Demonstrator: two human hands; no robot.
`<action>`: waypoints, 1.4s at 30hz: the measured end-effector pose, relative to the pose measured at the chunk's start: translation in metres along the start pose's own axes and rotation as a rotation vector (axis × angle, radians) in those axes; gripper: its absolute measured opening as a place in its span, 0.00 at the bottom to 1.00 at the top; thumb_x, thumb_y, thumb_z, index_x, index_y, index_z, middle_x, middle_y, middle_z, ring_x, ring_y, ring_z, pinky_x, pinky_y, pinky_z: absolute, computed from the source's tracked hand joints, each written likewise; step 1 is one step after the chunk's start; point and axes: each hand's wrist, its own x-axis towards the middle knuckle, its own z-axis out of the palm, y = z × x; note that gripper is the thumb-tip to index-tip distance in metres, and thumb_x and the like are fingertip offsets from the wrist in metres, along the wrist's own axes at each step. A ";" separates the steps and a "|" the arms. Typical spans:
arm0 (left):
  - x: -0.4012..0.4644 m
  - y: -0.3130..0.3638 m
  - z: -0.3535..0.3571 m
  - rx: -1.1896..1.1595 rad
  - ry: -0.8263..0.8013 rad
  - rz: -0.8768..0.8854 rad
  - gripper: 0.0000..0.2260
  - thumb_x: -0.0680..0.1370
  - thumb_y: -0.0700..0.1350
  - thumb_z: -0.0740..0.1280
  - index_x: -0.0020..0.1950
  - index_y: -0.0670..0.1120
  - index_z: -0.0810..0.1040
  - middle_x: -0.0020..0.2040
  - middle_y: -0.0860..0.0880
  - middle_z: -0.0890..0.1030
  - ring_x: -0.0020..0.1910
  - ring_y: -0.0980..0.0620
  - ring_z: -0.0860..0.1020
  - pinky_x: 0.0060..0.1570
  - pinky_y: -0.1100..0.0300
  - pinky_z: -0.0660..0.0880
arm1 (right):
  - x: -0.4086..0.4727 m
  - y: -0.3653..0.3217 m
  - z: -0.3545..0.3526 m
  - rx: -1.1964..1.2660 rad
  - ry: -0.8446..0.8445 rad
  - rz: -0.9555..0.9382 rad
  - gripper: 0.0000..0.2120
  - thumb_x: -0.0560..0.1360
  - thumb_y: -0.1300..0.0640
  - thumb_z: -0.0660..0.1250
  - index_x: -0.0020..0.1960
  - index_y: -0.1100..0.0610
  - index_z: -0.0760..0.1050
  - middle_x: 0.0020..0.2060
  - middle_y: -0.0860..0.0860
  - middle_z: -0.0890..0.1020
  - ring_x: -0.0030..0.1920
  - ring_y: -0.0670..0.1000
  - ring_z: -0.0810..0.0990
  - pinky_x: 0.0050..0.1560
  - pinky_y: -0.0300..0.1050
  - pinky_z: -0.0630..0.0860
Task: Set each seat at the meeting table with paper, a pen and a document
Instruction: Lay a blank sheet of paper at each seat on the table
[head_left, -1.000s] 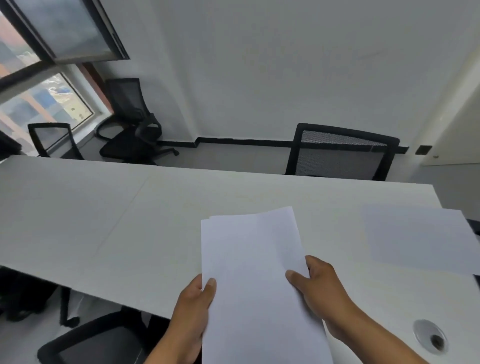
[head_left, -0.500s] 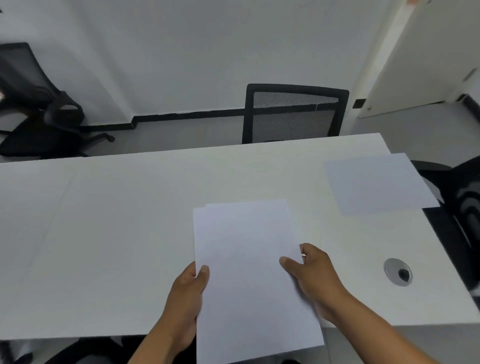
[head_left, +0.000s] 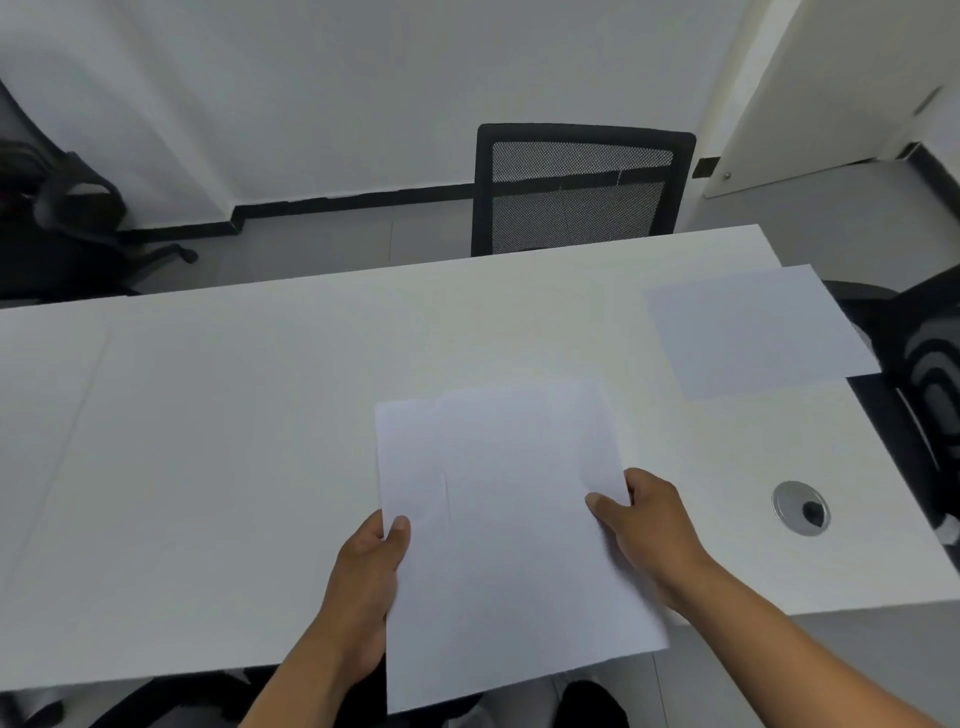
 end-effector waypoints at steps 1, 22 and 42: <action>0.000 0.001 -0.004 0.004 0.016 0.003 0.12 0.90 0.47 0.61 0.66 0.50 0.84 0.58 0.46 0.90 0.54 0.42 0.89 0.51 0.45 0.86 | 0.003 0.001 -0.001 -0.044 0.026 -0.006 0.08 0.80 0.54 0.73 0.48 0.58 0.79 0.45 0.53 0.86 0.45 0.57 0.86 0.46 0.54 0.82; 0.003 0.018 -0.037 0.005 0.080 0.024 0.12 0.90 0.46 0.61 0.66 0.48 0.83 0.57 0.44 0.90 0.54 0.40 0.89 0.57 0.42 0.84 | 0.039 0.024 -0.004 -0.299 0.188 0.091 0.05 0.78 0.60 0.68 0.44 0.58 0.73 0.42 0.53 0.81 0.42 0.57 0.80 0.41 0.49 0.76; -0.014 0.013 -0.016 -0.023 0.054 0.043 0.13 0.90 0.47 0.62 0.69 0.47 0.83 0.60 0.44 0.89 0.58 0.39 0.88 0.65 0.36 0.81 | 0.025 0.014 -0.022 -0.333 0.264 -0.072 0.16 0.80 0.59 0.69 0.66 0.60 0.75 0.62 0.58 0.75 0.64 0.62 0.74 0.61 0.54 0.72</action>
